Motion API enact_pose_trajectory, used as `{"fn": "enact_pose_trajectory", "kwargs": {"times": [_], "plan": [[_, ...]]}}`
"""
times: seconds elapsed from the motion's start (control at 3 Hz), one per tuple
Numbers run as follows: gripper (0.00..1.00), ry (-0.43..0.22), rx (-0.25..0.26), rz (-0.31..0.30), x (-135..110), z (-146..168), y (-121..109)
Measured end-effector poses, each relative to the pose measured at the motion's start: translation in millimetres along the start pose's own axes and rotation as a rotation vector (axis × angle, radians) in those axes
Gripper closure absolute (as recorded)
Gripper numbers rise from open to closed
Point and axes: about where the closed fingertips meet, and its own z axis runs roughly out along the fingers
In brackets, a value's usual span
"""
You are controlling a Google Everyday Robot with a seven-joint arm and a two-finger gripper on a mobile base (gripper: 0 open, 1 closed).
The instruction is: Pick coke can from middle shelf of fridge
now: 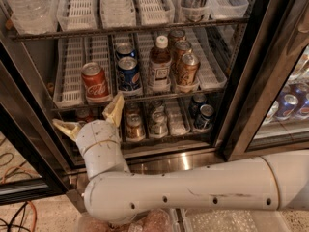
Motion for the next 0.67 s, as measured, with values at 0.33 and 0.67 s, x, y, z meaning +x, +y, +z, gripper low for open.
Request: {"fn": "enact_pose_trajectory", "kwargs": {"times": [0.33,0.67], "plan": [[0.00,0.050,0.029,-0.034,5.9,-3.2,-15.5],[0.00,0.057,0.030,-0.032,7.6,-3.3,-15.9]]}}
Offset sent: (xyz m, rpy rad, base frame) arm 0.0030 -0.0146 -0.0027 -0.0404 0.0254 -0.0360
